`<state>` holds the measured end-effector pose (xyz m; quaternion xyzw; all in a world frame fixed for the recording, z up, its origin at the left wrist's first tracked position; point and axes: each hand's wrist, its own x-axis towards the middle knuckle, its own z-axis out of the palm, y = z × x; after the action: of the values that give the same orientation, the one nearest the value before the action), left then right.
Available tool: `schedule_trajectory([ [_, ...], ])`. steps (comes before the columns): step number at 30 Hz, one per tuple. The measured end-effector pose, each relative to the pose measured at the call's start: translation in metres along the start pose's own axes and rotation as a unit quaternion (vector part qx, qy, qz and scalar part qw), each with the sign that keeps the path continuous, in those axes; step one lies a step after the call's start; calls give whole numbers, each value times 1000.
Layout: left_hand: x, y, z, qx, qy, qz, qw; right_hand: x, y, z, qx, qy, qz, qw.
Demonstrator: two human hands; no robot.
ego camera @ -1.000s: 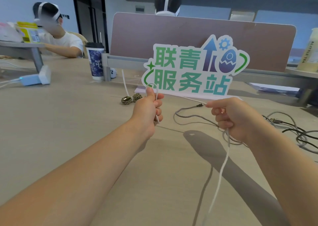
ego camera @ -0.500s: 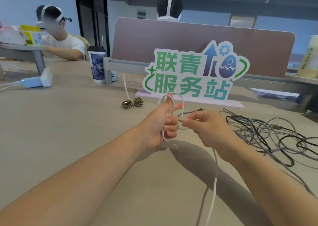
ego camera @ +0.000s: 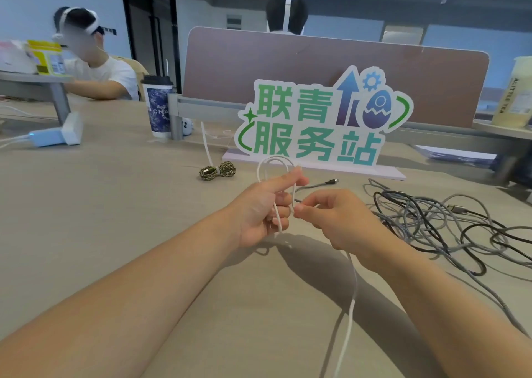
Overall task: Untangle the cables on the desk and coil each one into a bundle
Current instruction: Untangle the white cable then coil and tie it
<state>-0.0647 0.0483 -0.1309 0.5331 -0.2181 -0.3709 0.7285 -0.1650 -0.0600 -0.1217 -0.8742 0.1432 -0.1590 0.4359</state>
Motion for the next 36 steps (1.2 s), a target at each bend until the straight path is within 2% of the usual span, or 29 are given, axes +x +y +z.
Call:
schedule_trajectory([
  [3,6,-2,-4,1,87,19,996,-2,-3,2,16,-33,10,999],
  [5,7,-1,-6,-37,119,27,992,-3,-3,1,43,-65,42,996],
  [9,9,9,-10,-223,115,45,967,0,2,-13,52,-106,133,984],
  [13,10,10,-18,-247,139,36,958,4,8,-37,2,-136,176,975],
  [16,9,11,-23,-159,148,2,976,4,14,-50,-41,-109,160,980],
  [18,6,10,-20,-48,129,-48,989,5,16,-53,-26,-60,93,994],
  [20,4,3,-13,71,99,-95,988,4,11,-48,3,-13,1,1000],
  [22,3,-6,-6,176,72,-100,977,3,5,-39,26,8,-64,998],
  [24,3,-11,1,201,25,-94,975,3,4,-31,28,31,-88,995],
  [27,-1,-12,8,182,-79,-111,974,5,6,-25,34,65,-80,994],
  [30,-9,-12,12,275,-141,-99,946,6,6,-19,26,75,-66,995],
  [33,-11,-13,11,309,-135,-60,939,7,5,-19,31,89,-18,995],
  [36,-6,-7,7,230,-64,-30,971,8,3,-30,189,30,71,979],
])
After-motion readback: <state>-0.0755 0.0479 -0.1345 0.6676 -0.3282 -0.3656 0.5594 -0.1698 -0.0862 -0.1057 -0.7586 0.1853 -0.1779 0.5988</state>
